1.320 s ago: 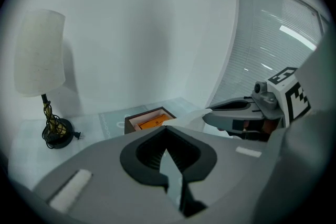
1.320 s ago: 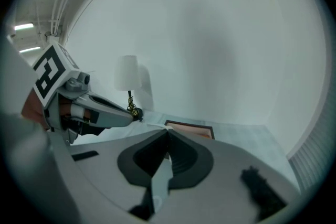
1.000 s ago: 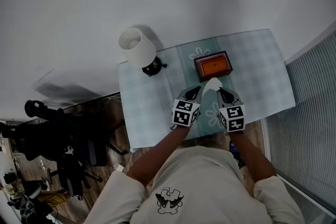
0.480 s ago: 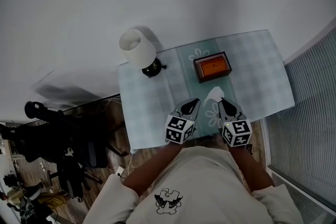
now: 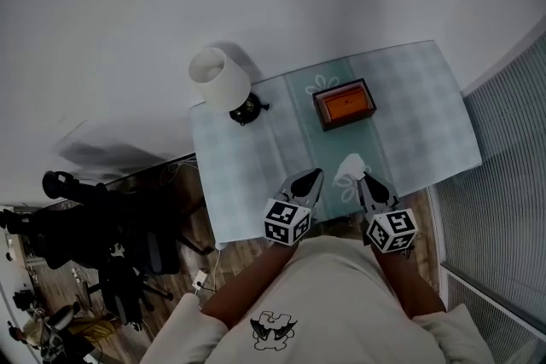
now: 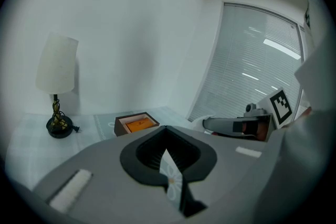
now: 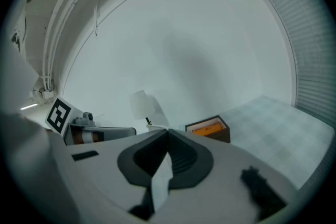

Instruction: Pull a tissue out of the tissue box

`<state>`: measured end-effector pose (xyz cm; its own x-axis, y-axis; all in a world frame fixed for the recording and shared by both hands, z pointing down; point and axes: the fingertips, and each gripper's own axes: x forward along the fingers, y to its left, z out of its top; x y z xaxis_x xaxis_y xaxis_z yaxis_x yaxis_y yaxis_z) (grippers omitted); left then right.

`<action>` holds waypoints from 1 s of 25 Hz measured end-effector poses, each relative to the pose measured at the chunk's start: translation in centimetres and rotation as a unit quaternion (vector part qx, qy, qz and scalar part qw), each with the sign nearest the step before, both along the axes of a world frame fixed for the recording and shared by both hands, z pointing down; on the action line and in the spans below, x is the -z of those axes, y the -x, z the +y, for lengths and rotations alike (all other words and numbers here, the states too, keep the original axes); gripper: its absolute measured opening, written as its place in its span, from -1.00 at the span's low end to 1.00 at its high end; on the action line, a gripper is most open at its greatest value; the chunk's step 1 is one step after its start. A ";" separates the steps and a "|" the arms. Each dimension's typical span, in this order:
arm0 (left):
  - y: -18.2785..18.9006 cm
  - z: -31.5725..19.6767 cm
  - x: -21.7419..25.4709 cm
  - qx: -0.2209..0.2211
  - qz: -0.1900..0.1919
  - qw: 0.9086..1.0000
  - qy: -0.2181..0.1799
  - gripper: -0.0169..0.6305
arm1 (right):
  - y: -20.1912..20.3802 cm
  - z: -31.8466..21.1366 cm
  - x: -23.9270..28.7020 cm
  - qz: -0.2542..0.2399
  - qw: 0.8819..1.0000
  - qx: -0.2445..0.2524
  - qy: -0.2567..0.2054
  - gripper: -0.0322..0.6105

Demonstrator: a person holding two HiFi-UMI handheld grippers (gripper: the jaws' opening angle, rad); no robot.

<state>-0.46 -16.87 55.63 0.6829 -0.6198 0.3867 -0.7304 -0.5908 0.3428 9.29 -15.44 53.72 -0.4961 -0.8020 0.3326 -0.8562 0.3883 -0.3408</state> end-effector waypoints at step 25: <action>-0.7 -0.3 -0.1 -0.002 -0.007 1.000 -0.001 -0.93 | -0.7 0.2 -0.2 0.013 1.000 -0.008 0.004 -0.86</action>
<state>0.26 -17.16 55.72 0.6801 -0.6170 0.3959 -0.7324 -0.5946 0.3316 9.99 -15.20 53.88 -0.4744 -0.8070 0.3518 -0.8708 0.3716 -0.3219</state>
